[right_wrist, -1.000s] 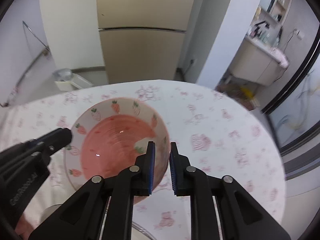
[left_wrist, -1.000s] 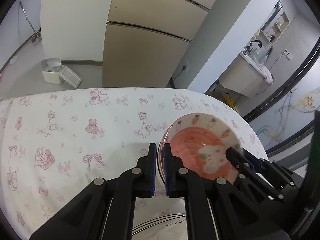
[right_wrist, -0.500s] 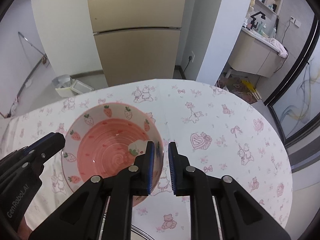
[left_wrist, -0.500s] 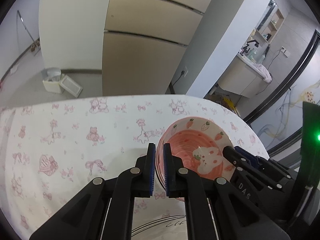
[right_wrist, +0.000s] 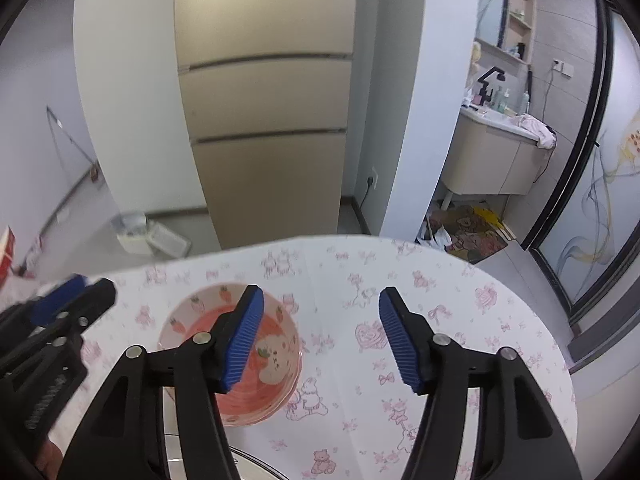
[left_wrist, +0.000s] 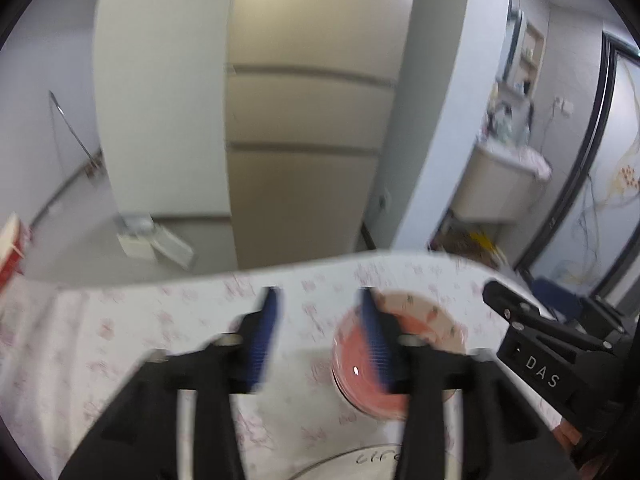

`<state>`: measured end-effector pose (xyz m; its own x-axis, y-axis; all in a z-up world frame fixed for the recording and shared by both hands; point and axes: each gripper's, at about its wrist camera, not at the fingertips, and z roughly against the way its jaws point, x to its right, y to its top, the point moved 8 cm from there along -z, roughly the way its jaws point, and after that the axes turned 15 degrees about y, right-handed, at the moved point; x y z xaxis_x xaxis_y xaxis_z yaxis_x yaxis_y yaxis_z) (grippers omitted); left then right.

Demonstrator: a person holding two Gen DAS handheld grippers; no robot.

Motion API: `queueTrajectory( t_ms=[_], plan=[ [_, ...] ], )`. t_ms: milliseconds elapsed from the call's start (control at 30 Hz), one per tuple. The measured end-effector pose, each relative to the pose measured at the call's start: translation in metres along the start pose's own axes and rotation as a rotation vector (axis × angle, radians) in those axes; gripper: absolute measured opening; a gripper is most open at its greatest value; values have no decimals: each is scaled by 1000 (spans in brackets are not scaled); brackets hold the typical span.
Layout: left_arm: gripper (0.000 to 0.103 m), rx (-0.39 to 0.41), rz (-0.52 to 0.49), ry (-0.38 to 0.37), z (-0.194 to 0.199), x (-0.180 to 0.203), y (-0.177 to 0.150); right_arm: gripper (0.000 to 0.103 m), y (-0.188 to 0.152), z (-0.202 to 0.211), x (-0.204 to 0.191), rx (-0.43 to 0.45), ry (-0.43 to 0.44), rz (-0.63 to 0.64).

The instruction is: Organize plates and bowls

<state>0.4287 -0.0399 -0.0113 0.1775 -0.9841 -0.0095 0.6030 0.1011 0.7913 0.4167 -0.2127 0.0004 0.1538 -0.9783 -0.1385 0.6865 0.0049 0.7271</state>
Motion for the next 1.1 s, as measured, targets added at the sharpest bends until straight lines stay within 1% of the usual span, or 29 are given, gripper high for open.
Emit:
queueTrajectory(
  t_ms=[33,100,167,233,300,333,367,433,500,567,600,633,700,767,867,967,1033,1100],
  plan=[
    [62,24,10,-2,8,-3,4,59,3,5,1,14,1,-6],
    [63,79,18,-17,31,-8,14,60,10,21,1,55,7,-15],
    [66,127,14,-19,51,-11,21,66,19,39,0,105,22,-13],
    [78,177,27,-6,73,-14,29,69,26,56,-3,153,27,2],
    [86,232,59,-11,95,-18,37,71,34,71,-4,198,18,13],
    [86,252,61,-15,104,-19,39,74,37,78,-4,222,18,12],
    [86,284,47,-18,118,-19,41,76,41,85,-5,248,29,9],
    [87,333,23,-15,142,-20,42,77,47,97,-6,288,52,9],
    [88,385,11,11,167,-23,43,82,52,107,-6,328,62,18],
    [91,452,-15,53,195,-24,44,99,57,119,-8,382,80,40],
    [95,490,-31,79,209,-23,45,102,60,126,-10,415,90,60],
    [103,516,-43,93,220,-21,45,103,62,132,-11,440,92,73],
    [103,592,-76,110,245,-15,44,103,67,142,-12,483,93,100],
    [103,641,-128,101,260,-5,41,103,72,151,-15,503,101,125],
    [103,648,-125,157,276,-7,28,103,77,168,-19,539,124,130],
    [103,664,-92,193,298,-17,9,103,73,187,-29,567,187,147],
    [103,678,-52,202,313,-29,-5,103,65,199,-35,592,207,157],
    [103,664,-26,181,323,-40,-14,103,54,207,-37,599,180,158]
  ],
)
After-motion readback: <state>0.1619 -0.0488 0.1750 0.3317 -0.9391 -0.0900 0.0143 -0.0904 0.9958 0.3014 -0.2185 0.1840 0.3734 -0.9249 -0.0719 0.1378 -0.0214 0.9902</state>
